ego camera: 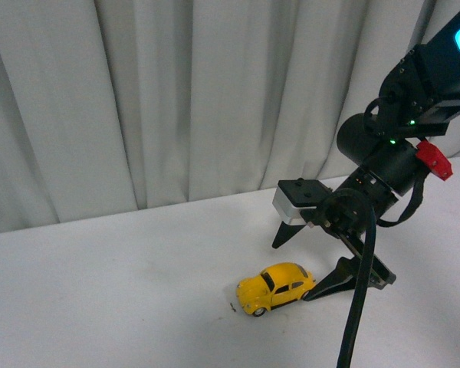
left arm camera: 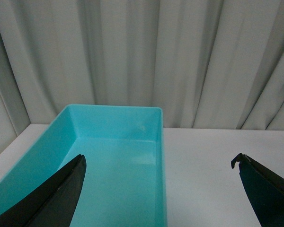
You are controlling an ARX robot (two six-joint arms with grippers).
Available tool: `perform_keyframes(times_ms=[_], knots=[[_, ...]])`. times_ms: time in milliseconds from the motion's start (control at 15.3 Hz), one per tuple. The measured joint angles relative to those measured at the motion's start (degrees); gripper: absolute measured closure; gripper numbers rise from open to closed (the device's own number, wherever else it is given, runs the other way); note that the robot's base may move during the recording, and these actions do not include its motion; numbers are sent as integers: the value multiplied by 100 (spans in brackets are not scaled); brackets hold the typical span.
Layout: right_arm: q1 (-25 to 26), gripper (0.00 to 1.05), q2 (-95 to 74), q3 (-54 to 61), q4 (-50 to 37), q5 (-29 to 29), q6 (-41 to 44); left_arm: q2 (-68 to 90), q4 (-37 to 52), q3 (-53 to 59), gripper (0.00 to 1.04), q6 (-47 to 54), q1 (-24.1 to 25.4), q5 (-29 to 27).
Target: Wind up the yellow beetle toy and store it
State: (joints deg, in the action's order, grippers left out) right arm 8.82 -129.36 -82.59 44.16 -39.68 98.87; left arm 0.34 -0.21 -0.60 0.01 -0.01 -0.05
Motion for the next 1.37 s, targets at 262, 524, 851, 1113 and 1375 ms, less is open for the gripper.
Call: perform_keyframes(times_ms=[262,524,851,1113,1375], knots=[[-136,6,-317,-273,-9,11,15,0,0,0,7,0,0,0],[-446,6,-382,-319,-308,0,22,0,0,0,7,0,0,2],[-511,6,-352,-9,-433,144,-195,0,0,0,7,0,0,0],[-387,14,-275,114,-439,245,-146,0,0,0,7,0,0,0],[-398,55,-278,120,-507,229,-122,0,0,0,7,0,0,0]])
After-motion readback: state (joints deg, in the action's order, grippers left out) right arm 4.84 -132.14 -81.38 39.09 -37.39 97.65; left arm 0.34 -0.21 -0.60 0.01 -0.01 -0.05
